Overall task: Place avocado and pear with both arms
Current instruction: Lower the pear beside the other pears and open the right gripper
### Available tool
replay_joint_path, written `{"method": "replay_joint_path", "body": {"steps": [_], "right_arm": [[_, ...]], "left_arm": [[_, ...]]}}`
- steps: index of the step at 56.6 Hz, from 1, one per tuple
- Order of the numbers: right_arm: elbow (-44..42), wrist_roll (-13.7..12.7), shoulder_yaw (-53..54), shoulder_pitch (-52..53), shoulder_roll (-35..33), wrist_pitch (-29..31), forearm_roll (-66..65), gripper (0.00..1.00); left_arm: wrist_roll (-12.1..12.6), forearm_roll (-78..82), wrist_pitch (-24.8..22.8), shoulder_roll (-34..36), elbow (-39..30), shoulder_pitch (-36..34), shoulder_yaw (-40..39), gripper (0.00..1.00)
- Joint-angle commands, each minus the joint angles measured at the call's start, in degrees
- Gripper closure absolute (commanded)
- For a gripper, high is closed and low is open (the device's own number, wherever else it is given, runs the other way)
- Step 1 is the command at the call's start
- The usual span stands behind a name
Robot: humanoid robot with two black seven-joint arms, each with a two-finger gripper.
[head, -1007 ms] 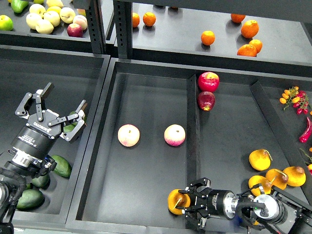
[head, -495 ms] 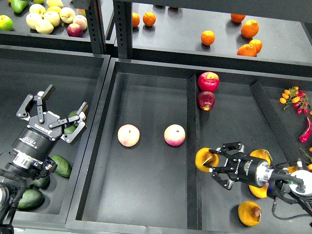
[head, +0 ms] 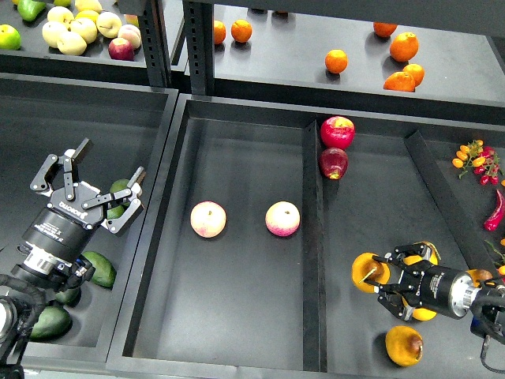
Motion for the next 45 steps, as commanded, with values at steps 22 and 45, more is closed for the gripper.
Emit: {"method": "replay_joint_path", "body": {"steps": [22,45], "right_arm": [[-0.5,0.0,-4.0,-2.3,0.5,0.1,-2.8,0.63],[-1.5,0.0,-3.9,-3.4,1.2,-0.2,-5.7,0.39]], "left_arm": [[0.0,0.0,0.0,0.0,0.0,0.3,0.1,0.01],[0.0,0.0,0.0,0.0,0.0,1.1,0.1,0.01]]}}
